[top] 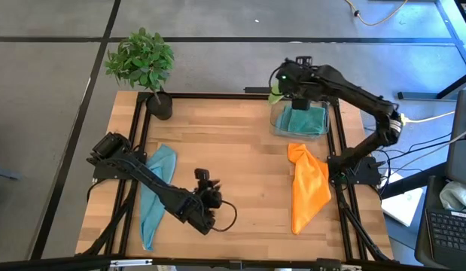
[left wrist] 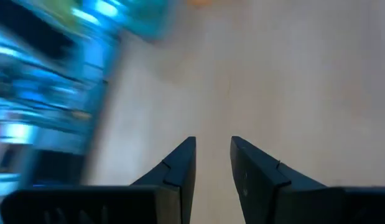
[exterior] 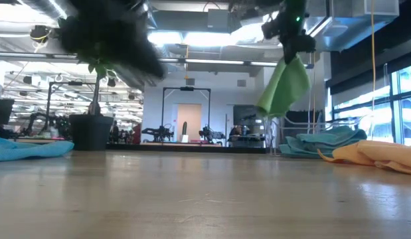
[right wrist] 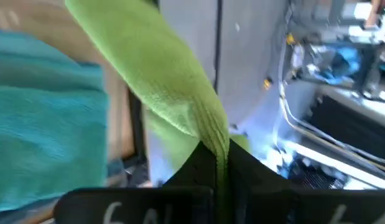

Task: Fold microfiber towels
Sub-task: Put the folded green microfiber towel into the transparent bin

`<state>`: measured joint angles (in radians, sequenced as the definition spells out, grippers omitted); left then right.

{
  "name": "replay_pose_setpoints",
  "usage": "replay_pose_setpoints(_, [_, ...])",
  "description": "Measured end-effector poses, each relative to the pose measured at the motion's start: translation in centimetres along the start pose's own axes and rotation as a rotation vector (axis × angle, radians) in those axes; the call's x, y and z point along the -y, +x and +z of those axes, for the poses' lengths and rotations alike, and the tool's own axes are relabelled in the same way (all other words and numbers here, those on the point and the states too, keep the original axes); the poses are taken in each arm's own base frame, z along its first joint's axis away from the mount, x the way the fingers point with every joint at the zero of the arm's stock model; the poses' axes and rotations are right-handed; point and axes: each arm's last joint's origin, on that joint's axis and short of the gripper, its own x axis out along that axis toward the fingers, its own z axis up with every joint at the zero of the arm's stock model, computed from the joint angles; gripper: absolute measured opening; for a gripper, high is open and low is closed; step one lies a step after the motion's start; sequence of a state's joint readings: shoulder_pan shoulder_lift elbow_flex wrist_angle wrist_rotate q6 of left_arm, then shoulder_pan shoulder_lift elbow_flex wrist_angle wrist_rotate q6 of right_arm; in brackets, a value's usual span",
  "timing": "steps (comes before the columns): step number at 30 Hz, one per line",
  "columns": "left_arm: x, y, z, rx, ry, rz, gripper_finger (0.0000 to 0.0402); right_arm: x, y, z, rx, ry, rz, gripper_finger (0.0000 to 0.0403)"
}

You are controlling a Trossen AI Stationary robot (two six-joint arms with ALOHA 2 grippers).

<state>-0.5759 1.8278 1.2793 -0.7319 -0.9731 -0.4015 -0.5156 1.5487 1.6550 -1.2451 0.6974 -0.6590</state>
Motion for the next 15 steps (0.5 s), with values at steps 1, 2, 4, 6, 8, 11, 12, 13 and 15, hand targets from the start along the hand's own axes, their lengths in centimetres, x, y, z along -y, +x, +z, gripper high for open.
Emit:
replay_pose_setpoints(1, [-0.3, 0.3, 0.5, 0.046, -0.019, 0.066, 0.0093, 0.1, -0.4, -0.3, 0.024, 0.01, 0.012, 0.0008])
replay_pose_setpoints(2, [-0.6, 0.7, 1.1, 0.08, -0.029, 0.109, 0.0093, 0.2, -0.8, -0.6, 0.047, 0.022, 0.024, 0.0008])
replay_pose_setpoints(4, [-1.1, 1.9, 2.4, 0.109, -0.005, 0.102, 0.0093, 0.2, -1.3, -1.2, 0.069, 0.045, 0.044, 0.0008])
replay_pose_setpoints(6, [-1.8, 3.2, 3.6, 0.133, -0.001, 0.016, 0.0093, 0.3, -1.5, -1.7, 0.074, 0.052, 0.057, 0.0008])
replay_pose_setpoints(8, [-2.8, 4.6, 4.5, 0.16, -0.019, -0.056, 0.0093, 0.2, -1.3, -2.2, 0.055, 0.034, 0.087, 0.0008])
replay_pose_setpoints(11, [-4.3, 6.5, 5.0, 0.163, -0.024, -0.079, 0.0093, -0.1, -0.5, -2.8, 0.004, 0.023, 0.129, 0.0008])
replay_pose_setpoints(12, [-4.9, 7.1, 5.1, 0.158, -0.021, -0.063, 0.0093, -0.2, -0.2, -3.0, -0.013, 0.02, 0.138, 0.0008])
replay_pose_setpoints(13, [-5.5, 7.7, 5.2, 0.155, -0.02, -0.045, 0.0093, -0.3, 0.2, -3.1, -0.028, 0.017, 0.145, 0.0008])
replay_pose_setpoints(15, [-6.6, 8.4, 5.2, 0.146, -0.026, -0.023, 0.0093, -0.4, 0.8, -3.4, -0.059, 0.009, 0.146, 0.0008])
